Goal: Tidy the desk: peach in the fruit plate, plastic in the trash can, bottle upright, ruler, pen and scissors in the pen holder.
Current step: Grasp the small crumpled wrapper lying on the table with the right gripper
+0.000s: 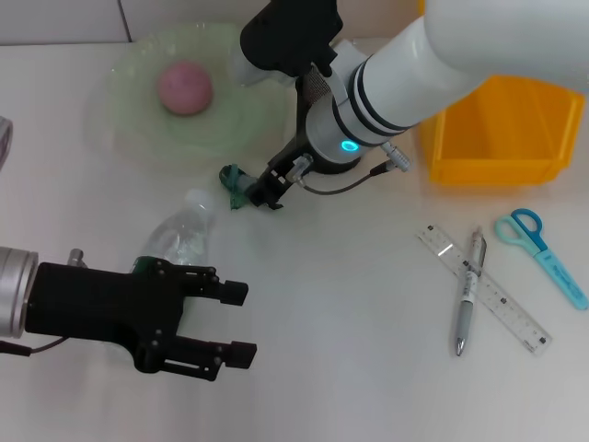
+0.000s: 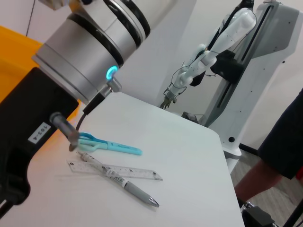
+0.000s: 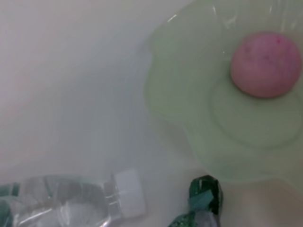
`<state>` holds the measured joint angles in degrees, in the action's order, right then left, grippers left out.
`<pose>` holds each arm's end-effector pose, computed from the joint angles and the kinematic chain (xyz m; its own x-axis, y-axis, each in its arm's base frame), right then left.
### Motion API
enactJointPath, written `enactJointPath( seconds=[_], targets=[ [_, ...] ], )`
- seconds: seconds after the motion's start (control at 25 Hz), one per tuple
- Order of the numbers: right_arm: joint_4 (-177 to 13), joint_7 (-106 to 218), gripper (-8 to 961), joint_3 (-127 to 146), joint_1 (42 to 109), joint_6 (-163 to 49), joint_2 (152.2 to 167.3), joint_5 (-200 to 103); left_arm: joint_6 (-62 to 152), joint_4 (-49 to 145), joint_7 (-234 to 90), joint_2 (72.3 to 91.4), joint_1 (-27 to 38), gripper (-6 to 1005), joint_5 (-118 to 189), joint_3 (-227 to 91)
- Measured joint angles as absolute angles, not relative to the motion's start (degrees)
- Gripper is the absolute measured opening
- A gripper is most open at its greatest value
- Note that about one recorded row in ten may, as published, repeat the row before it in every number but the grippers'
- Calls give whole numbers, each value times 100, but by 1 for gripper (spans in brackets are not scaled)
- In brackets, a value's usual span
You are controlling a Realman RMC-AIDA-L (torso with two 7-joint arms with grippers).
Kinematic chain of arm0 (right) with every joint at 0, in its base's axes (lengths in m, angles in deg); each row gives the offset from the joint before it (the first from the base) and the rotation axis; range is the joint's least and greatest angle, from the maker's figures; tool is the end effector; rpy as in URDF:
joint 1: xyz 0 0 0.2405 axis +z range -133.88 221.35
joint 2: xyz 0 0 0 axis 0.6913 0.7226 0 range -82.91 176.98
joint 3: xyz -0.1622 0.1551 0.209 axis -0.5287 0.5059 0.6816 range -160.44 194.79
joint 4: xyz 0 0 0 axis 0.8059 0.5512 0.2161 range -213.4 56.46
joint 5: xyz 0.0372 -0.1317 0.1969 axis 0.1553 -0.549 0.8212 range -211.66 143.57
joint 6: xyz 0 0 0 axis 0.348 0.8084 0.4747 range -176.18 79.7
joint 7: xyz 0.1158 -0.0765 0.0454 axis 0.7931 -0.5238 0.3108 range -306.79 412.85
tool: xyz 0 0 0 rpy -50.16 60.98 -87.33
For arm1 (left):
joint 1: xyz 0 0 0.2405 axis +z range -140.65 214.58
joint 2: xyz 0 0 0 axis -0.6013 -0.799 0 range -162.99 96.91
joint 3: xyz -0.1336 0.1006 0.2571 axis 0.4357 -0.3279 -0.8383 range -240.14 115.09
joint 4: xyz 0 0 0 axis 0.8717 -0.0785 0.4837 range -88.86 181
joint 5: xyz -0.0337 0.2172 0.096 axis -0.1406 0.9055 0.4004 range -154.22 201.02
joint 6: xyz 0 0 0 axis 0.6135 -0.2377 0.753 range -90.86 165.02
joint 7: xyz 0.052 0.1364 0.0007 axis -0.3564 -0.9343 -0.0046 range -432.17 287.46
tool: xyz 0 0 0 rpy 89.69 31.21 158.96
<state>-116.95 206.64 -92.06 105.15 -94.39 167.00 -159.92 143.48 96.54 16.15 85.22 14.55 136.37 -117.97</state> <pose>0.1104 0.4671 -0.1817 0.8719 -0.4780 0.1059 -0.4016 -0.8220 -0.4037 -0.3048 0.3103 -0.0190 0.8513 0.3903 0.3506 0.3502 -0.9203 0.1743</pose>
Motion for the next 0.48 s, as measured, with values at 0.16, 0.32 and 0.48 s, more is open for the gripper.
enactJointPath(
  seconds=[0.16, 0.32, 0.48],
  targets=[
    [-11675, 20660, 558, -9393, 10491, -9306, 16699, -15909, 14286, 9602, 1612, 8526, 1390, 762, 13641, -11812],
    [-11540, 20659, 404, -9663, 10485, -9077, 16700, -15652, 14234, 9549, 1600, 8532, 1340, 761, 13643, -11825],
    [-11471, 20658, 364, -9741, 10481, -8979, 16701, -15632, 14226, 9483, 1584, 8533, 1315, 760, 13643, -11825]
  ],
)
